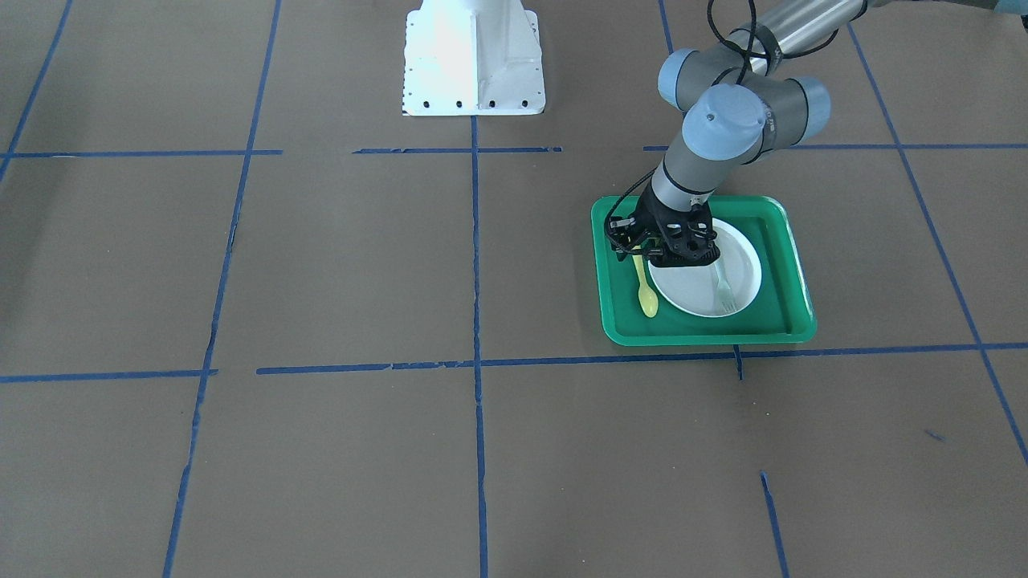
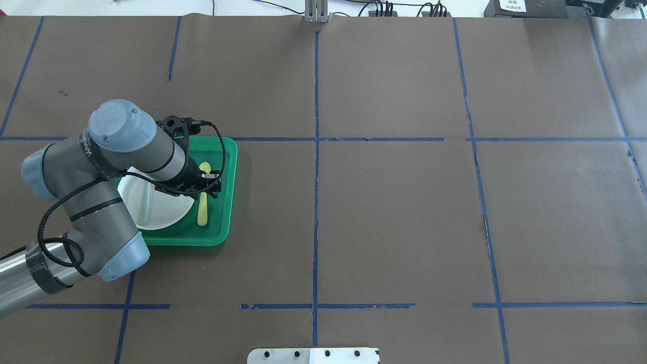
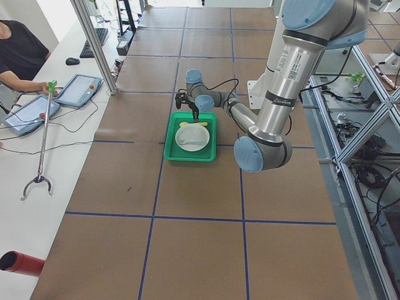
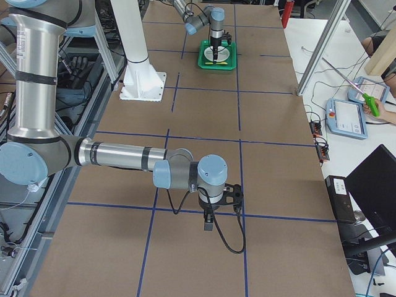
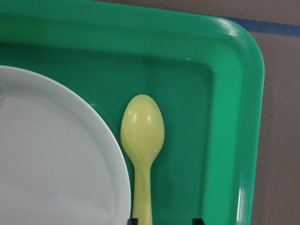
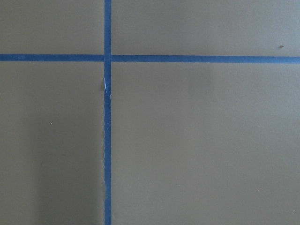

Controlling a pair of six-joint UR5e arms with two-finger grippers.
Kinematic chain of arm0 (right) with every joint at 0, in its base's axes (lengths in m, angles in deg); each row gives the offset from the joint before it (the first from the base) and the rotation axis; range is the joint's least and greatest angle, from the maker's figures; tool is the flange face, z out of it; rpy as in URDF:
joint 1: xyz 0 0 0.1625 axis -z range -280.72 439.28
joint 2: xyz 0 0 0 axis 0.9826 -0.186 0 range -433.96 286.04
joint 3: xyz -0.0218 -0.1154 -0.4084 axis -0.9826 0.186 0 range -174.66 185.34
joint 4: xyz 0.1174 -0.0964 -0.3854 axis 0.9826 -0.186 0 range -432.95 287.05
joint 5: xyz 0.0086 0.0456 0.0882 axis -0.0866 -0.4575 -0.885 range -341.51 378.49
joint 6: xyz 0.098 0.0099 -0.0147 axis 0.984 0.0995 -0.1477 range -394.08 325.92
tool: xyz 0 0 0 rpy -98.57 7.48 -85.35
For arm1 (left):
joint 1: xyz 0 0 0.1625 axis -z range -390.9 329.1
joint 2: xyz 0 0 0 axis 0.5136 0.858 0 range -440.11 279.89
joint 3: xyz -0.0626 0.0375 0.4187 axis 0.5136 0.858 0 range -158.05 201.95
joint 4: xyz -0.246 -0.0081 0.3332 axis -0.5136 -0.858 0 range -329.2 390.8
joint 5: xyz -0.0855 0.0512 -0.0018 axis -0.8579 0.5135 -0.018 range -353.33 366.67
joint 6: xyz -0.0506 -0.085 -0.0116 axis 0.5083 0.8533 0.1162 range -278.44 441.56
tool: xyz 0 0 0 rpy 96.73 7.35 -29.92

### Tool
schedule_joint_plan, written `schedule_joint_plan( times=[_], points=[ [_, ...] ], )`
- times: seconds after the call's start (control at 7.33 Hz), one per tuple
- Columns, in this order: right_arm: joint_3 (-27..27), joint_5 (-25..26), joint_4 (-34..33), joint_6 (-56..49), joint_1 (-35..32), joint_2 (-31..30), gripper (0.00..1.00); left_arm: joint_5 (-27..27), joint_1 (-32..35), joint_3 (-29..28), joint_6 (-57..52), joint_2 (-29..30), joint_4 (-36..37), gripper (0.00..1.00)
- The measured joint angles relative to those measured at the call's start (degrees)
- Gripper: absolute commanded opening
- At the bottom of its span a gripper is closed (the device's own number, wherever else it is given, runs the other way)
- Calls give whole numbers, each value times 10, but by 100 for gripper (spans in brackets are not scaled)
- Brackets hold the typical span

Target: Place spoon

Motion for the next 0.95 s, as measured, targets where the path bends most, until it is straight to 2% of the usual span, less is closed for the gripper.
schedule_joint_plan(
  times=[0.27,0.68,0.95],
  points=[
    [0,0,0,0,0,0,100,-1,8,34,-2,-4,12,100],
    [0,0,0,0,0,0,100,0,64,88,-23,-9,44,100],
    [0,0,0,0,0,0,100,-2,141,97,-141,-9,74,100]
  ],
)
